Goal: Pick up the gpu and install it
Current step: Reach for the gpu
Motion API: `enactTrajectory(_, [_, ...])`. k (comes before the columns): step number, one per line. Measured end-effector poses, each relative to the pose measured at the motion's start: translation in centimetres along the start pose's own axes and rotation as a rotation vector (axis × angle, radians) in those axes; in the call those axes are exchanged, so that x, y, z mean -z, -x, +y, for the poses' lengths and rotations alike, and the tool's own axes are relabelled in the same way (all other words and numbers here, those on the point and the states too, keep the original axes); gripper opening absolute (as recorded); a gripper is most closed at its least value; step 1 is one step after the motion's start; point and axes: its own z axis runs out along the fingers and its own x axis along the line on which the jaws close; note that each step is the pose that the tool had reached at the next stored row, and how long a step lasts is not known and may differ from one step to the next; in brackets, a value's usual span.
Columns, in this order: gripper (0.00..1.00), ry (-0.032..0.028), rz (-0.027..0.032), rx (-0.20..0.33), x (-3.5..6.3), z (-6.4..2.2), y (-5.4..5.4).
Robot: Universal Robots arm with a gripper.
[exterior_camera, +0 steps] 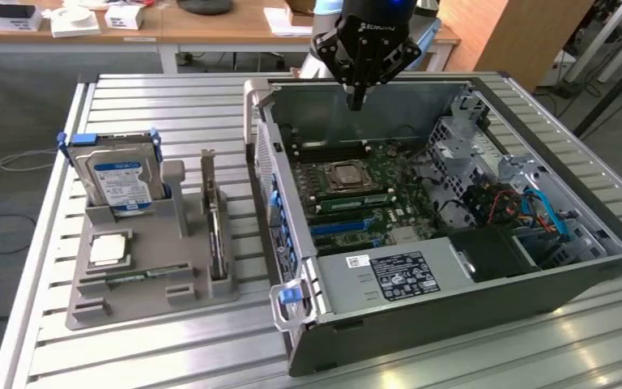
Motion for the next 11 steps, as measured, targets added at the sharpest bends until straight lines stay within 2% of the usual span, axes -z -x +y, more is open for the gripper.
enactTrajectory(6, [0.11,0.0,0.0,0.0,0.01,-0.04,-0.5])
enactTrajectory(11, [0.11,0.0,0.0001,0.0,0.03,-0.1,-1.4])
